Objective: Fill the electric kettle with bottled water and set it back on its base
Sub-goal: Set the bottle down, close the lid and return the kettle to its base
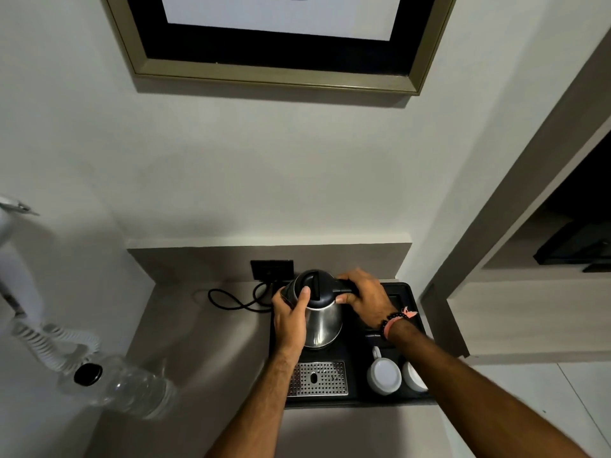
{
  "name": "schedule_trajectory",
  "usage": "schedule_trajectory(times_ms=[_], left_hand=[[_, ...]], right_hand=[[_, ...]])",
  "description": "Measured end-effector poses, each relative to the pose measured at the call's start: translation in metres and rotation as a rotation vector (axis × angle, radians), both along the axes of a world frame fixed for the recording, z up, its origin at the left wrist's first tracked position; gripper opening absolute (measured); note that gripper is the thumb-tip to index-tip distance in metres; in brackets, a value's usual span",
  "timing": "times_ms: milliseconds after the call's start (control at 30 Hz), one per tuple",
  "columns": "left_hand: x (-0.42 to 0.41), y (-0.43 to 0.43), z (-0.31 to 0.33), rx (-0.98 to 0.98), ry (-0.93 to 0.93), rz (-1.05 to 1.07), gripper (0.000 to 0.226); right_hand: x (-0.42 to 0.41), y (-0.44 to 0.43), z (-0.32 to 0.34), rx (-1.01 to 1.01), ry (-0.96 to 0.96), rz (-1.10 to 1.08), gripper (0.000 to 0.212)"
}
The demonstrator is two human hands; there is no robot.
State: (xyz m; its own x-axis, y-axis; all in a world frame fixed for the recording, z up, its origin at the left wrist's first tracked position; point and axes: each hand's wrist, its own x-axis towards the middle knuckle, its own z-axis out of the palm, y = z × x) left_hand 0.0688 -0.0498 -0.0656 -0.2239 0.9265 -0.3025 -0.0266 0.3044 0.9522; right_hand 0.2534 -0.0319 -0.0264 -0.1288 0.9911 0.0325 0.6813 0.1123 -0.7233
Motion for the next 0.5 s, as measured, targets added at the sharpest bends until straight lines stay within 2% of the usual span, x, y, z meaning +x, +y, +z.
schedule_trajectory(times_ms=[167,300,400,500], left_hand=[[-0.004,-0.002,0.004,-0.015,0.0,-0.026,0.076],[-0.009,0.002,0.018,0.008,0.012,0.039,0.091],[-0.017,0.009,0.033,0.061,0.112,0.034,0.095],[-0.025,0.015,0.052,0.156,0.228,0.003,0.095]], right_hand=[[0.0,-0.006,0.001,0.006,-0.03,-0.026,0.054],[-0.001,-0.029,-0.005,0.132,-0.22,-0.157,0.075],[-0.002,-0.046,-0.013,0.209,-0.366,-0.197,0.067],[-0.005,-0.055,-0.015,0.202,-0.415,-0.188,0.068]])
